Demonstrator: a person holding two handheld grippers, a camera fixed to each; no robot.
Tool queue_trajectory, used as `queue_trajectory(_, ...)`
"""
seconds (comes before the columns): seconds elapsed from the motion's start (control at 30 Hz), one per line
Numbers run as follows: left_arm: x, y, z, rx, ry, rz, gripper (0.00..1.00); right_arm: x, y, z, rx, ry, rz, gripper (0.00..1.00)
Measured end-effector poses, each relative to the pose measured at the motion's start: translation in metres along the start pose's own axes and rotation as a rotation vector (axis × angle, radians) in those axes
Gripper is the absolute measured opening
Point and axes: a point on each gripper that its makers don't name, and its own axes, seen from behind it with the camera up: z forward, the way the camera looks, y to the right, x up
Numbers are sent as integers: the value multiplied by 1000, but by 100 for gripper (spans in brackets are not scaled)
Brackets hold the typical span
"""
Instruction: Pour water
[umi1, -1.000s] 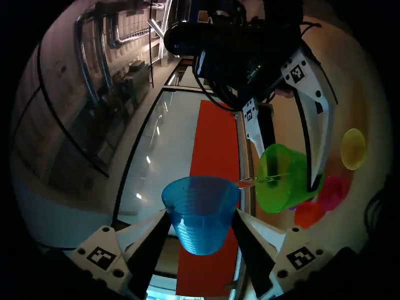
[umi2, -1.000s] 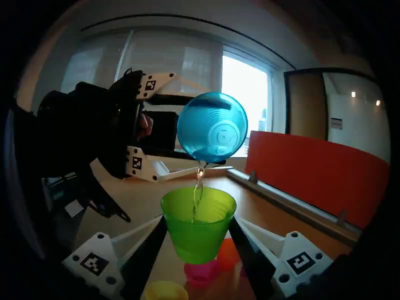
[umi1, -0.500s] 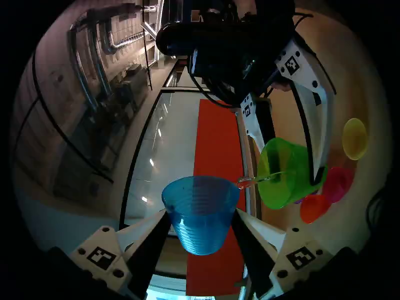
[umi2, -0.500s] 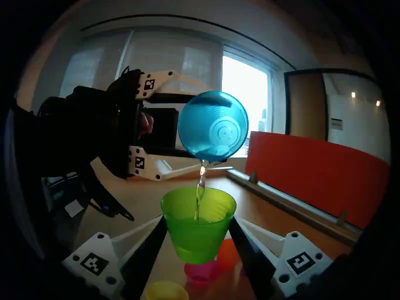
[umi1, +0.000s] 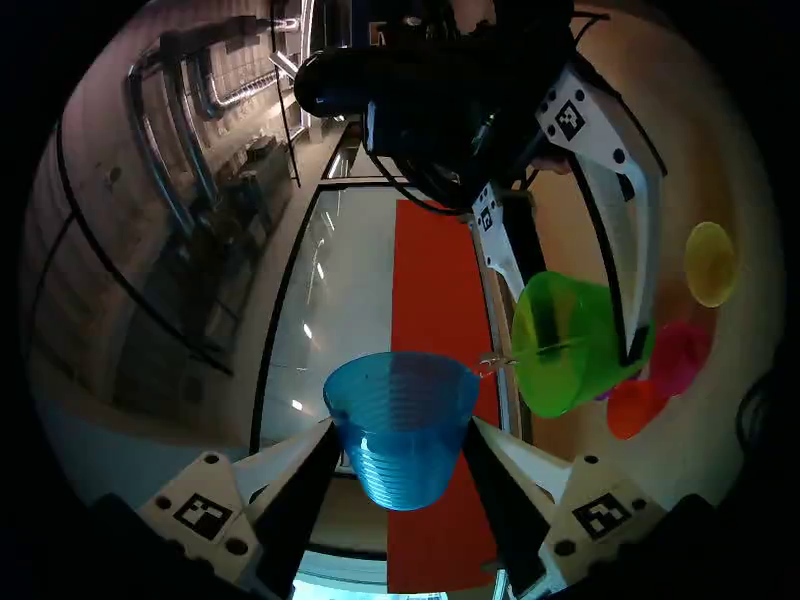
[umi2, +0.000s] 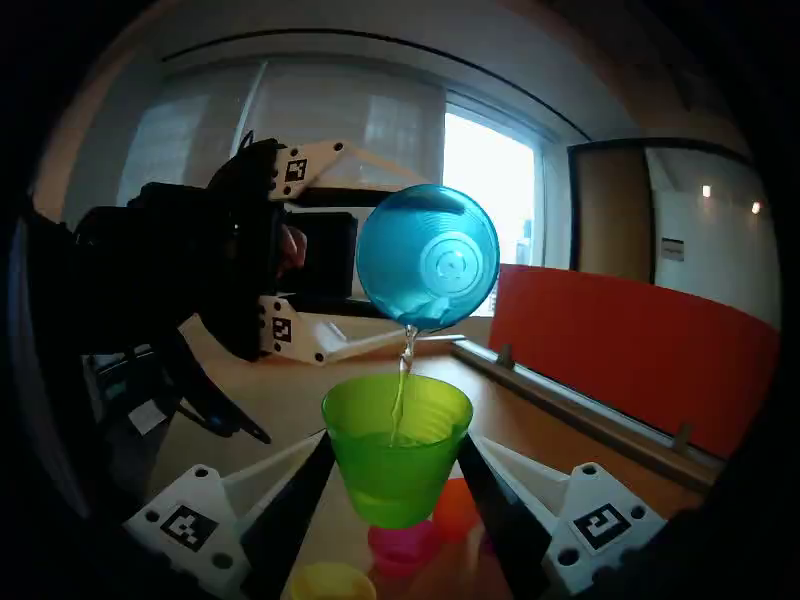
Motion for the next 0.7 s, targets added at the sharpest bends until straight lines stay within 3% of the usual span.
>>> queue_trajectory(0.2,-1,-2,3,5,-2,34,81,0,1,-1,-1,0,-1,87)
queue_trajectory(0.7,-2,-2,4,8,-6,38,80,0,2,-2,-5,-1,-2,87)
